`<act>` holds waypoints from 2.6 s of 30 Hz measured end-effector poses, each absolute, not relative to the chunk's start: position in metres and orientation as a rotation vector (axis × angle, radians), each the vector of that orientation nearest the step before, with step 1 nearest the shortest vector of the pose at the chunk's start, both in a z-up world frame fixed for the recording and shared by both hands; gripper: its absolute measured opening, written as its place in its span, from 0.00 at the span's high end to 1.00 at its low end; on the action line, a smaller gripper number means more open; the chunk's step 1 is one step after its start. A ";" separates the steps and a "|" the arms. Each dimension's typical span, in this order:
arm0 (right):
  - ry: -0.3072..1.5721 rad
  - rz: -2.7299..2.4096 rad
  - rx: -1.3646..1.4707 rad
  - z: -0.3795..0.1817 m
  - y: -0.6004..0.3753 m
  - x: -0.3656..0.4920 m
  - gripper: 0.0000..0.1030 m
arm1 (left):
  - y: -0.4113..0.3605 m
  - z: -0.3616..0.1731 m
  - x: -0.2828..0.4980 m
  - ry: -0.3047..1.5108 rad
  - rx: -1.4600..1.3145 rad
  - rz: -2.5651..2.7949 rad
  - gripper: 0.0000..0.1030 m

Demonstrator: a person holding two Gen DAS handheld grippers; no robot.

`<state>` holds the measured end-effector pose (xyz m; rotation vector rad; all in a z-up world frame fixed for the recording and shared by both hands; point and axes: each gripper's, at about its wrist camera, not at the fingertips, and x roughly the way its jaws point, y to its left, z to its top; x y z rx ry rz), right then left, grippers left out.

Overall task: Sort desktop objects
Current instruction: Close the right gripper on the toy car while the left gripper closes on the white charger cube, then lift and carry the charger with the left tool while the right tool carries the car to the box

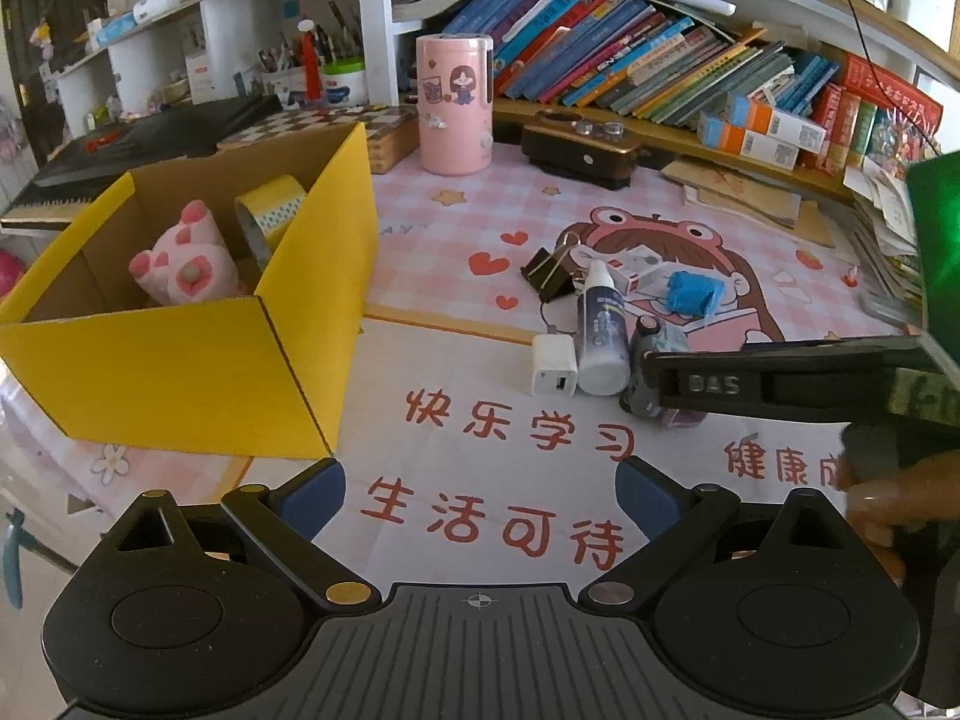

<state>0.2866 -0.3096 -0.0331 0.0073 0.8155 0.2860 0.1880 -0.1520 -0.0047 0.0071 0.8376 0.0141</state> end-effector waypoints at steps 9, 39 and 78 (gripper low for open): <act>0.875 0.291 -0.006 -0.054 -0.302 0.306 0.52 | -0.154 -0.004 0.190 0.837 0.028 0.009 0.04; 0.803 0.239 0.033 -0.016 -0.375 0.265 0.55 | -0.184 -0.052 0.285 0.853 0.058 -0.040 0.55; 0.796 0.354 0.029 0.008 -0.315 0.226 0.55 | -0.125 0.010 0.195 0.743 -0.125 -0.132 0.77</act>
